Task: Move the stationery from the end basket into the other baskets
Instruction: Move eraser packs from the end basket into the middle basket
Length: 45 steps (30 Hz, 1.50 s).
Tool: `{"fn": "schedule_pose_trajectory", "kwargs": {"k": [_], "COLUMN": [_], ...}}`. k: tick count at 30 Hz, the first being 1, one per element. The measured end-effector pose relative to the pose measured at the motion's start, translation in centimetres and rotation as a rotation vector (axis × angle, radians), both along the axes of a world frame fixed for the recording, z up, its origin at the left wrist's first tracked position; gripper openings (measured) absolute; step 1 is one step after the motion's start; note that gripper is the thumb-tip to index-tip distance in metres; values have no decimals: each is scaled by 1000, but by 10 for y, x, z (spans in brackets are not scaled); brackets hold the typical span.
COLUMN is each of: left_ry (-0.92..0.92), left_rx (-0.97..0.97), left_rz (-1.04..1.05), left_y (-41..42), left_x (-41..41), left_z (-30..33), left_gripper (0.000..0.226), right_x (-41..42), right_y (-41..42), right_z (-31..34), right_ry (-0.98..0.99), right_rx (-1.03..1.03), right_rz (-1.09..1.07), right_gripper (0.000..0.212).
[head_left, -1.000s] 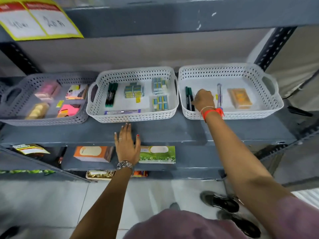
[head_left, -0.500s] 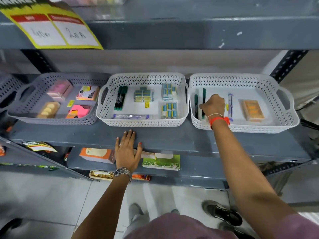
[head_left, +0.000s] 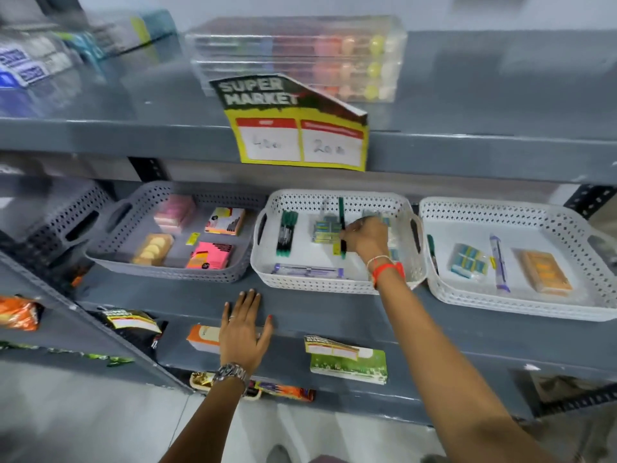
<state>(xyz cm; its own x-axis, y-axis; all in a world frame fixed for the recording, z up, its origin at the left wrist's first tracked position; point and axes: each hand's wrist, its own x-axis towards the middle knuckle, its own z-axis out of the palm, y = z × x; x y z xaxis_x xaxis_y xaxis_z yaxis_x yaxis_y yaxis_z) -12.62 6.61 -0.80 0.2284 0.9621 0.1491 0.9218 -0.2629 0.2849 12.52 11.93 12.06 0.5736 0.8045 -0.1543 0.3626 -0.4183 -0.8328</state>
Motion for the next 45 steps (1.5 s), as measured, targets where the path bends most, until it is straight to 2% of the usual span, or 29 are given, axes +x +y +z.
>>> {"fn": "schedule_pose_trajectory", "kwargs": {"k": [5,10,12,15,21,24,27,31,34,35,36,39,43,45], "left_ry": [10,-6,-22,-16,12,11,16,34,48,52,52,46,17,6], "left_rx": [-7,-28,-22,-15,-10,-3,1,-5,-28,-35,-44,-56,-44,-54], "left_rz": [-34,-109,-116,-134,-145,-143,-135,-120,-120,-136,-156,-257,-305,-310], "left_y": [15,20,21,23,26,25,24,23,19,16,12,-2,-16,-20], "left_x": [-26,-38,-39,-39,-42,-41,-41,-37,-31,-27,-22,0,29,43], "left_z": [-1,-4,-6,-8,-13,-14,-13,-11,-8,-7,-7,-5,-1,1], "left_gripper": [61,62,58,57,57,57,57,57,56,57,57,55,55,54], "right_x": [-55,-91,-100,-106,-113,-115,-114,-104,-86,-78,-70,-34,24,56], "right_y": [41,77,90,109,107,109,106,97,84,76,68,37,-7,-26], "right_z": [-37,-58,-63,-73,-59,-60,-56,-51,-47,-42,-38,-19,1,2], "right_ry": [222,239,217,185,-57,-133,-144,-88,-14,16,5,-77,-166,-131], "right_rx": [-68,-136,-143,-178,-185,-211,-205,-159,-25,14,65,148,229,252], "right_rz": [18,25,33,22,-9,-3,18,27,-13,-47,-71,-195,-322,-381], "right_gripper": [34,23,16,25,14,23,19,14,23,16,5,19,18,18]}}
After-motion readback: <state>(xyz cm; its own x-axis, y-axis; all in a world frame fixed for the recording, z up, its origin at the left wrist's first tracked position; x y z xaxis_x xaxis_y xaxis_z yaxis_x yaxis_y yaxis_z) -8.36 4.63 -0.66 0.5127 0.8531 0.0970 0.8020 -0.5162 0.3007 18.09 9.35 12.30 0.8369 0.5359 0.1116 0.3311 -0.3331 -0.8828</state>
